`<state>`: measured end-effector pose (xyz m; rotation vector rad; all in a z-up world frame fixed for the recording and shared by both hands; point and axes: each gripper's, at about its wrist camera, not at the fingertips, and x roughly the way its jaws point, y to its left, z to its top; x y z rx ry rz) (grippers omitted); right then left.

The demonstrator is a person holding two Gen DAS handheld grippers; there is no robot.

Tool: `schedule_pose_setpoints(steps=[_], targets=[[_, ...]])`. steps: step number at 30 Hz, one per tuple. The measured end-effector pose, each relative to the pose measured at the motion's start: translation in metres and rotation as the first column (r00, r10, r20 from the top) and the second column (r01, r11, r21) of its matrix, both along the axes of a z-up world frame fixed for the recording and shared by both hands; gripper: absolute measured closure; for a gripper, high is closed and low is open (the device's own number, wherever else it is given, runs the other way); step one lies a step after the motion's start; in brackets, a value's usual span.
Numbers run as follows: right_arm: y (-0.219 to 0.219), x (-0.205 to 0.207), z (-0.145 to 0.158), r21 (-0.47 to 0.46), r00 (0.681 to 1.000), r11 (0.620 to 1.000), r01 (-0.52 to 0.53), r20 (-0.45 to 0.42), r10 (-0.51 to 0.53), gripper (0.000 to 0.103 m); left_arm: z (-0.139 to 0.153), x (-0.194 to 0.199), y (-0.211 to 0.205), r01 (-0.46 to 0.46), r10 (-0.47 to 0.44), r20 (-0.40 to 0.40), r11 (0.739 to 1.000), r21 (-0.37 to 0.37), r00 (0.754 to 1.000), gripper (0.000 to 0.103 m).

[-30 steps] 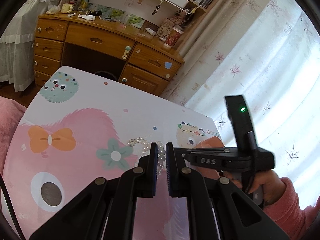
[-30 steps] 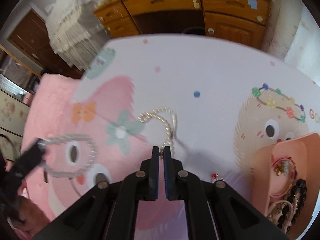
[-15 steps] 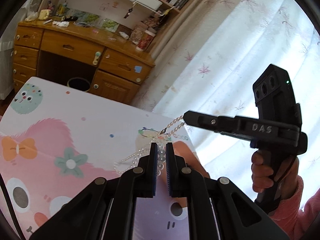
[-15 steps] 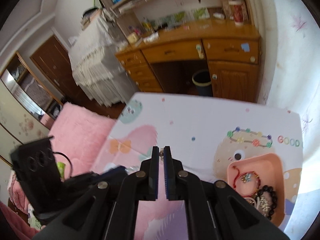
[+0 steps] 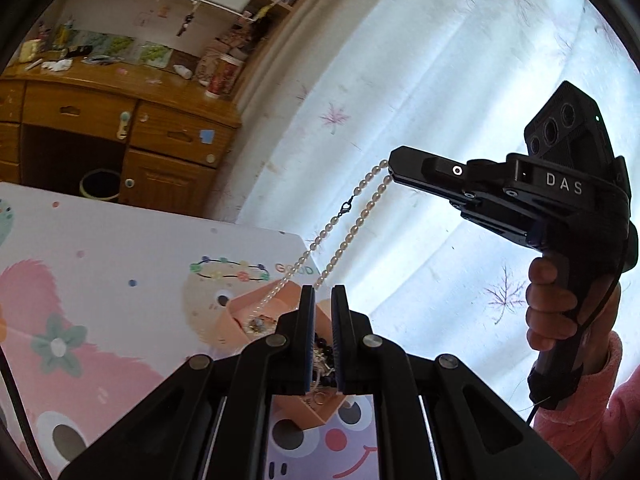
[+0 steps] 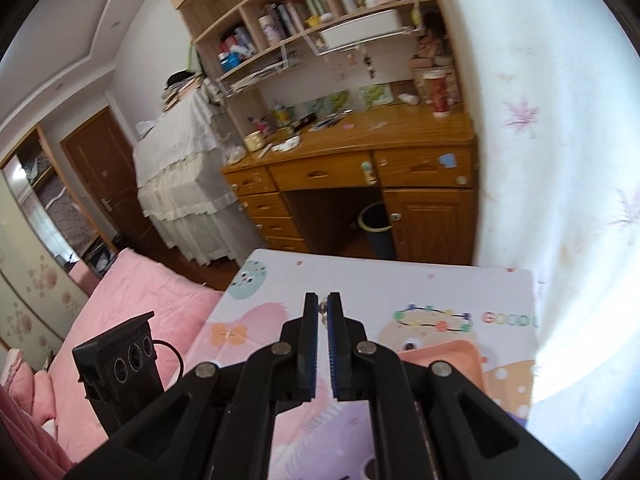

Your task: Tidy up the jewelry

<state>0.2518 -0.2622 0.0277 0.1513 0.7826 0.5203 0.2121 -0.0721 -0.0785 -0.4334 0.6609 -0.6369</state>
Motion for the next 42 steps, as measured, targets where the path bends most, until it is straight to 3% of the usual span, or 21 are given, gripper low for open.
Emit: schedule_pose_setpoints(steps=[6, 11, 12, 13, 14, 16, 22, 26, 28, 31, 38, 42], targets=[[-0.032, -0.004, -0.013, -0.029, 0.998, 0.998, 0.054, -0.021, -0.055, 0.099, -0.006, 0.009, -0.04, 0.069, -0.069, -0.002, 0.997, 0.032, 0.998, 0.098], [-0.051, -0.001, -0.047, -0.074, 0.992, 0.994, 0.083, -0.086, -0.089, 0.098, -0.024, 0.015, -0.072, 0.12, -0.118, -0.029, 0.991, 0.055, 0.993, 0.097], [-0.053, 0.0, -0.055, -0.081, 0.99, 0.993, 0.086, -0.106, -0.095, 0.098, -0.028, 0.016, -0.077, 0.12, -0.118, -0.039, 0.99, 0.074, 0.992, 0.094], [-0.056, 0.0, -0.067, -0.091, 0.985, 0.992, 0.093, -0.136, -0.105, 0.098, -0.035, 0.018, -0.084, 0.124, -0.12, -0.056, 0.988, 0.096, 0.991, 0.08], [-0.06, 0.001, -0.078, -0.102, 0.978, 0.989, 0.109, -0.169, -0.125, 0.096, -0.041, 0.02, -0.089, 0.125, -0.115, -0.08, 0.984, 0.124, 0.99, 0.056], [-0.066, 0.001, -0.095, -0.129, 0.96, 0.981, 0.143, -0.222, -0.169, 0.09, -0.051, 0.023, -0.095, 0.123, -0.104, -0.119, 0.978, 0.17, 0.987, 0.031], [-0.078, -0.008, -0.115, -0.13, 0.934, 0.972, 0.197, -0.277, -0.226, 0.078, -0.059, 0.025, -0.091, 0.132, -0.095, -0.158, 0.961, 0.242, 0.983, 0.028], [-0.075, -0.015, -0.119, -0.123, 0.929, 0.968, 0.221, -0.276, -0.247, 0.059, -0.059, 0.026, -0.078, 0.124, -0.075, -0.171, 0.947, 0.295, 0.982, 0.019], [-0.071, -0.02, -0.125, -0.12, 0.924, 0.965, 0.233, -0.282, -0.258, 0.057, -0.057, 0.028, -0.07, 0.113, -0.06, -0.17, 0.941, 0.32, 0.984, 0.016], [-0.064, -0.03, -0.134, -0.141, 0.918, 0.958, 0.252, -0.278, -0.282, 0.056, -0.057, 0.027, -0.053, 0.098, -0.036, -0.163, 0.917, 0.387, 0.986, 0.01], [-0.041, -0.063, -0.156, -0.177, 0.924, 0.934, 0.31, -0.175, -0.34, 0.055, -0.07, 0.029, -0.024, 0.113, -0.032, -0.147, 0.802, 0.586, 0.989, 0.01], [-0.019, -0.09, -0.169, -0.183, 0.922, 0.92, 0.345, -0.115, -0.369, 0.055, -0.08, 0.034, -0.016, 0.156, -0.071, -0.156, 0.755, 0.637, 0.985, 0.01]])
